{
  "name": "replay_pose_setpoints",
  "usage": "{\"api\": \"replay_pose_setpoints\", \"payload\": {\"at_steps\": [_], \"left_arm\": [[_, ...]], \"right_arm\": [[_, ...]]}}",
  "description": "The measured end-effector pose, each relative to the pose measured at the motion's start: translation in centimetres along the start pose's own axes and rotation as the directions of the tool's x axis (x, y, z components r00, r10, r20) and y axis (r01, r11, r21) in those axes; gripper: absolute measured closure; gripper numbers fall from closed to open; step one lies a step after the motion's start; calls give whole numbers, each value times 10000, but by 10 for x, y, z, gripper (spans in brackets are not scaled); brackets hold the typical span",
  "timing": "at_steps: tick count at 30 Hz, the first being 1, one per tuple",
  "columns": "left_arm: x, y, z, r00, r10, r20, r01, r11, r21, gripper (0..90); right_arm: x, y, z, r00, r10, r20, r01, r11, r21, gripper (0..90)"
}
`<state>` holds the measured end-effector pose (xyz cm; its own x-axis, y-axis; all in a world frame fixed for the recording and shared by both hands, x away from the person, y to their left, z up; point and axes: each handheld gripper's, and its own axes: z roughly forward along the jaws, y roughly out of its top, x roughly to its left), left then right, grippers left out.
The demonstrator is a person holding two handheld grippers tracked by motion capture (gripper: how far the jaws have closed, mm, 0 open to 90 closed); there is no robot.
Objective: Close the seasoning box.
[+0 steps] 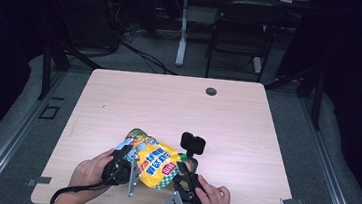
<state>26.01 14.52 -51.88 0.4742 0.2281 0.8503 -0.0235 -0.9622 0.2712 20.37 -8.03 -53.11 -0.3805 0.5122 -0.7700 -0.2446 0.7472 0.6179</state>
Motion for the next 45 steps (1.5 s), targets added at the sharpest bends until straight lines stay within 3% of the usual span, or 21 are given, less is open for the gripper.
{"api": "replay_pose_setpoints", "payload": {"at_steps": [12, 23, 26, 31, 32, 35, 38, 43, 45], "left_arm": [[3, -6, -1, 9993, -359, 143, 360, 9994, -3, 844], [4, -11, 2, 9923, -1050, 665, 1064, 9941, -186, 844], [4, -13, 3, 9864, -1369, 911, 1401, 9897, -301, 844], [5, -13, 3, 9817, -1578, 1069, 1629, 9858, -408, 844], [4, -13, 4, 9777, -1750, 1162, 1818, 9820, -507, 844], [6, -14, 3, 9752, -1818, 1258, 1896, 9804, -529, 844], [6, -14, 3, 9657, -2138, 1477, 2255, 9719, -679, 844], [5, -14, 5, 9588, -2267, 1714, 2420, 9674, -745, 844], [6, -14, 5, 9528, -2421, 1832, 2596, 9625, -784, 845]], "right_arm": [[-5, -5, 0, 9998, 195, 76, -196, 9998, 79, 587], [-11, -10, 1, 9984, 552, 129, -555, 9981, 283, 577], [-11, -11, 1, 9981, 596, 140, -601, 9976, 358, 577], [-13, -13, 3, 9974, 689, 186, -697, 9964, 474, 585], [-13, -13, 3, 9972, 725, 177, -733, 9960, 501, 586], [-15, -13, 3, 9967, 782, 229, -793, 9955, 509, 589], [-15, -14, 3, 9958, 879, 241, -890, 9948, 489, 590], [-15, -14, 3, 9955, 921, 235, -931, 9946, 460, 591], [-16, -14, 3, 9956, 910, 208, -920, 9945, 504, 591]]}}
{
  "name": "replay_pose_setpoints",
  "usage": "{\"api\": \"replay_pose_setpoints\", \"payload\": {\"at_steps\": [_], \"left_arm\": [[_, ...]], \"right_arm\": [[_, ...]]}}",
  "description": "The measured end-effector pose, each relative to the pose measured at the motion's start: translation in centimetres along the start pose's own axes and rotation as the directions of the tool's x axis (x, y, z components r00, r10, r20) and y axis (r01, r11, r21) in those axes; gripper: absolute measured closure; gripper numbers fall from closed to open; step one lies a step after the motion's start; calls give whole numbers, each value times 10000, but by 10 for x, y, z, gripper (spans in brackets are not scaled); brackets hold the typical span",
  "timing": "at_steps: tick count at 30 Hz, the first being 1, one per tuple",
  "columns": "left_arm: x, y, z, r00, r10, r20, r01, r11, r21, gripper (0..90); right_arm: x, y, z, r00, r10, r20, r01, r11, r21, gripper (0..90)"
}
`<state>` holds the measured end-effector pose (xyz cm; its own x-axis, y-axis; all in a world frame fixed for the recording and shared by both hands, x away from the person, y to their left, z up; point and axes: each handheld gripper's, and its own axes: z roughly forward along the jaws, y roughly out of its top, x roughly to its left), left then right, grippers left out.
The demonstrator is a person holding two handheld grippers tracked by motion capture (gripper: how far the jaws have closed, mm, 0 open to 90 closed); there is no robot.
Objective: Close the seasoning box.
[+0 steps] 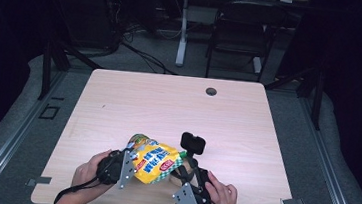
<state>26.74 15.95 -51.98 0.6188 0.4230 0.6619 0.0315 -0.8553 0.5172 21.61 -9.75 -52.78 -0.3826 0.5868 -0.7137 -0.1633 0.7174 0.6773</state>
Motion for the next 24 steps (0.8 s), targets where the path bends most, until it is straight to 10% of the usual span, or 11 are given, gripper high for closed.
{"api": "replay_pose_setpoints", "payload": {"at_steps": [24], "left_arm": [[10, -5, -4, 9945, -931, 489, 955, 9942, -499, 844]], "right_arm": [[-2, -1, 0, 9999, 152, 11, -153, 9999, 35, 592]]}}
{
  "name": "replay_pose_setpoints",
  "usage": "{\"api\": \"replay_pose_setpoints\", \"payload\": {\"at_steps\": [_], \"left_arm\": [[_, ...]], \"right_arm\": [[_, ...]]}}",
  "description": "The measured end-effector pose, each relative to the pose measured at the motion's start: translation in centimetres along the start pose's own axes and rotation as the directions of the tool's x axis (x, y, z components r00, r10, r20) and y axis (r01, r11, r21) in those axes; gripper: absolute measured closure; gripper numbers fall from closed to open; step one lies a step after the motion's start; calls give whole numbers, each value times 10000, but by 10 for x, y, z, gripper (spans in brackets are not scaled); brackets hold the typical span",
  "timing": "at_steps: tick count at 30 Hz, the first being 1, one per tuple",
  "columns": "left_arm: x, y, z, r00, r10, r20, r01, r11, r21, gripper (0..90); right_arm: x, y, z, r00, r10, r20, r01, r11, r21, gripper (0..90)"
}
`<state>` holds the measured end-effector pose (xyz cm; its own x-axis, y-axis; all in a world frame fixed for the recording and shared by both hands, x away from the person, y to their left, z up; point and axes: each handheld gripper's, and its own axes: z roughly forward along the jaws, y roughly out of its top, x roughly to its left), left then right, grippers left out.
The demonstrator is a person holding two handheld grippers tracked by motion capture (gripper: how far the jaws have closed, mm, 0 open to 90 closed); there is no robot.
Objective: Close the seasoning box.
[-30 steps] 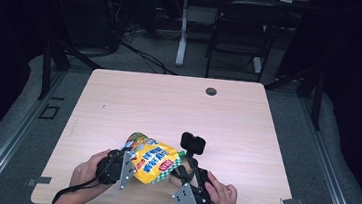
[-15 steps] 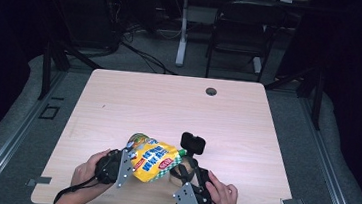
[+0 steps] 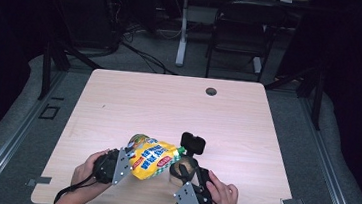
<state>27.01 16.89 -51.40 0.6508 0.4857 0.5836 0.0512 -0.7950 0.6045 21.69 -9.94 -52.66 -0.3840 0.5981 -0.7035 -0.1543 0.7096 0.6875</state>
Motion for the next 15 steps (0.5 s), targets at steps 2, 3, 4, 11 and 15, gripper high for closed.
{"api": "replay_pose_setpoints", "payload": {"at_steps": [2, 3, 4, 11, 15], "left_arm": [[2, -1, -1, 9998, -177, 120, 177, 9998, -41, 845], [2, -1, -1, 9996, -225, 154, 226, 9997, -72, 845], [3, -1, -1, 9992, -331, 246, 333, 9994, -101, 844], [9, -4, 0, 9941, -930, 567, 949, 9950, -319, 845], [13, -6, 1, 9879, -1340, 779, 1374, 9897, -404, 846]], "right_arm": [[0, 0, 0, 10000, 46, 16, -46, 10000, -28, 592], [0, -1, 0, 10000, 70, -8, -70, 10000, -2, 591], [0, -1, 0, 10000, 76, -6, -76, 10000, -8, 591], [-4, -3, 0, 9994, 349, -19, -349, 9994, 33, 591], [-4, -4, -1, 9993, 381, -28, -381, 9993, 46, 591]]}}
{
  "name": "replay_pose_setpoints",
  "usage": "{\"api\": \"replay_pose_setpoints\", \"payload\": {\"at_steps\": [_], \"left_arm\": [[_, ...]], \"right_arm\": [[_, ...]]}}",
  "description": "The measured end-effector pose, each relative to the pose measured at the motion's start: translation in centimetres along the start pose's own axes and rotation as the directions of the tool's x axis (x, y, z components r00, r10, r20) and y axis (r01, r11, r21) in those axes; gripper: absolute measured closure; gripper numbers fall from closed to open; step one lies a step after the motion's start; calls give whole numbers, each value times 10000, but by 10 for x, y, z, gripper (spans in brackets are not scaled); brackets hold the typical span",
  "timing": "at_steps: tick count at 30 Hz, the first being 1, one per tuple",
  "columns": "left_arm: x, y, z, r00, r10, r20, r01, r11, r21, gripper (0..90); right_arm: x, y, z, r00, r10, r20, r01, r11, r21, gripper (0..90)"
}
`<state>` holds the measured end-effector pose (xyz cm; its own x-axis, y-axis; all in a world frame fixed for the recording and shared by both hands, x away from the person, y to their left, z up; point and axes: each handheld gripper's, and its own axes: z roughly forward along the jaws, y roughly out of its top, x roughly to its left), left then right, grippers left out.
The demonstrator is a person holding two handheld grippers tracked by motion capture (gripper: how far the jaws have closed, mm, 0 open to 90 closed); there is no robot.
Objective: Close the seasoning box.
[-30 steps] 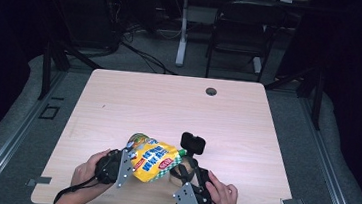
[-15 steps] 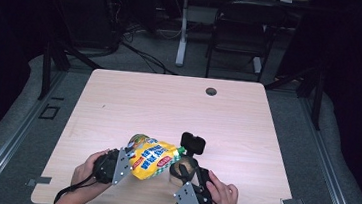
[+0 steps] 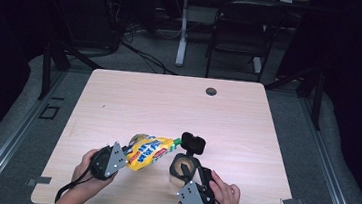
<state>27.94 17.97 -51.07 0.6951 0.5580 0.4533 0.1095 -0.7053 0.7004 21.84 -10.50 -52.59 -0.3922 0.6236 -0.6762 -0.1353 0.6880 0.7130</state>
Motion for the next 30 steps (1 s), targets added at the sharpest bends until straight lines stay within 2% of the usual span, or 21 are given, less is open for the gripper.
{"api": "replay_pose_setpoints", "payload": {"at_steps": [7, 13, 18, 19, 23, 25, 28, 30], "left_arm": [[6, -1, 0, 9983, -561, 151, 564, 9981, -229, 846], [9, -2, -1, 9958, -878, 272, 887, 9955, -331, 846], [13, -4, -2, 9869, -1513, 560, 1545, 9863, -581, 846], [15, -4, -1, 9823, -1740, 696, 1786, 9817, -655, 846], [20, -6, -1, 9697, -2235, 983, 2317, 9693, -824, 846], [23, -8, 0, 9614, -2503, 1141, 2606, 9615, -869, 846], [27, -13, 1, 9469, -2943, 1292, 3071, 9471, -933, 846], [29, -16, 1, 9347, -3279, 1373, 3422, 9346, -973, 846]], "right_arm": [[0, -1, -3, 9999, 122, -26, -122, 9999, 67, 590], [-1, -1, -3, 9998, 156, -84, -156, 9998, 93, 587], [1, -1, -2, 9998, 123, -176, -122, 9999, 56, 586], [1, -1, -2, 9998, 111, -190, -110, 9999, 47, 586], [1, -2, -3, 9997, 80, -225, -78, 9999, 90, 586], [1, -2, -4, 9997, 109, -203, -107, 9999, 107, 586], [1, -2, -3, 9997, 119, -216, -117, 9999, 114, 585], [2, -1, -3, 9997, 100, -227, -97, 9999, 102, 585]]}}
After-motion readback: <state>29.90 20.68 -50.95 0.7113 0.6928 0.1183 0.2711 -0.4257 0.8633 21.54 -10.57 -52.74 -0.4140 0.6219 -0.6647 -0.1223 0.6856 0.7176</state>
